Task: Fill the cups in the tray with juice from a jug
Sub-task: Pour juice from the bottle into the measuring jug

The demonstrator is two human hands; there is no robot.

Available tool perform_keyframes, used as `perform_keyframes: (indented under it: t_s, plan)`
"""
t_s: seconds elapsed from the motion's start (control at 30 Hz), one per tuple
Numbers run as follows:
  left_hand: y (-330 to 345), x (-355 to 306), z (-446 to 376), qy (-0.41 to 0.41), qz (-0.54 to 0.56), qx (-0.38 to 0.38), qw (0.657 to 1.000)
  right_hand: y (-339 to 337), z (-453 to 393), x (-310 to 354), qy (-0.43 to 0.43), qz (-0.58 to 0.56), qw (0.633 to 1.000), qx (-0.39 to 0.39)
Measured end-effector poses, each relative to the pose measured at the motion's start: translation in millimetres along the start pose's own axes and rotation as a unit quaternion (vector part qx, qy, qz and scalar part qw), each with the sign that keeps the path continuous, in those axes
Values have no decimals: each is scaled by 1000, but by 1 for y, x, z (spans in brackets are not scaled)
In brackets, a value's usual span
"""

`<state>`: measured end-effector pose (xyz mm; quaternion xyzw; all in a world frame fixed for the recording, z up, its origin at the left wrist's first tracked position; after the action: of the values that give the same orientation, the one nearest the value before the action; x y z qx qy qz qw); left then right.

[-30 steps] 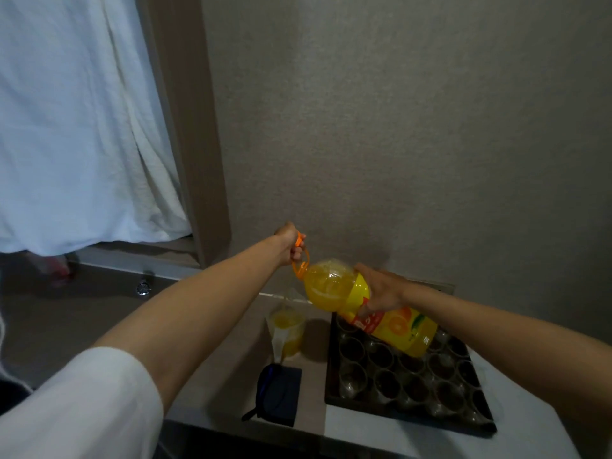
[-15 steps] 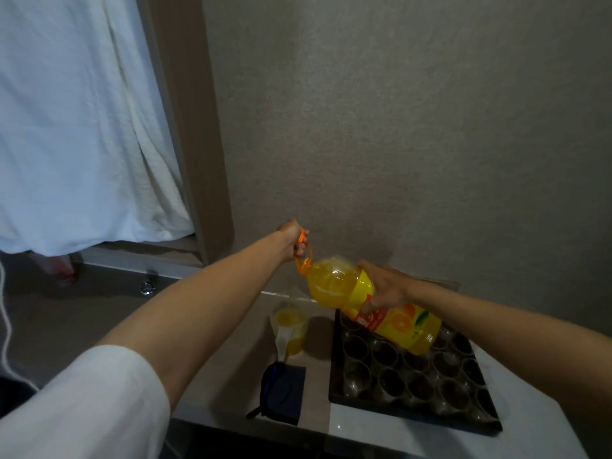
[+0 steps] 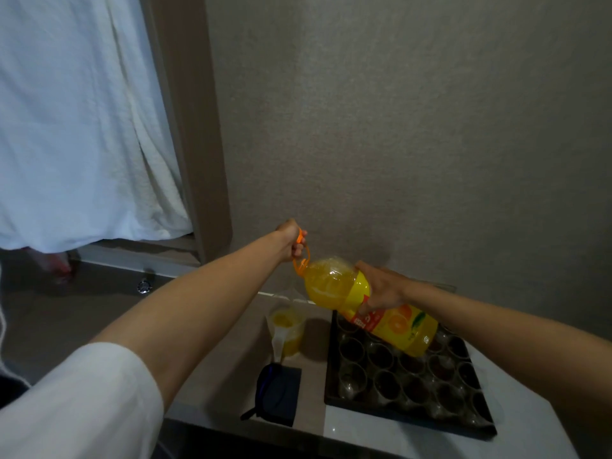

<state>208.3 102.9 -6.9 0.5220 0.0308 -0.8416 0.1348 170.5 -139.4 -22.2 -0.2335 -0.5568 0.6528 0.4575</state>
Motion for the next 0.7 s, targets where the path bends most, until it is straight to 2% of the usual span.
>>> perform_keyframes:
  t_s: [0.7]
  plan:
    - [-3,-2,11,-4,14,6,1000,-2,-7,0,-6,18,1000,13]
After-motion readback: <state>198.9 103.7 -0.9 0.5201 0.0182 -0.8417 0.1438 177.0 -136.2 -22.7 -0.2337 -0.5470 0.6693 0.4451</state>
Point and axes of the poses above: each hand's wrist, its own z-axis away from the middle knuckle, its own y-axis out of the palm, x = y × z, the point moved 3 cm from there along -z, towards the middle knuckle, and after that the axes turned 3 degrees about z, right-handed, at the moved point
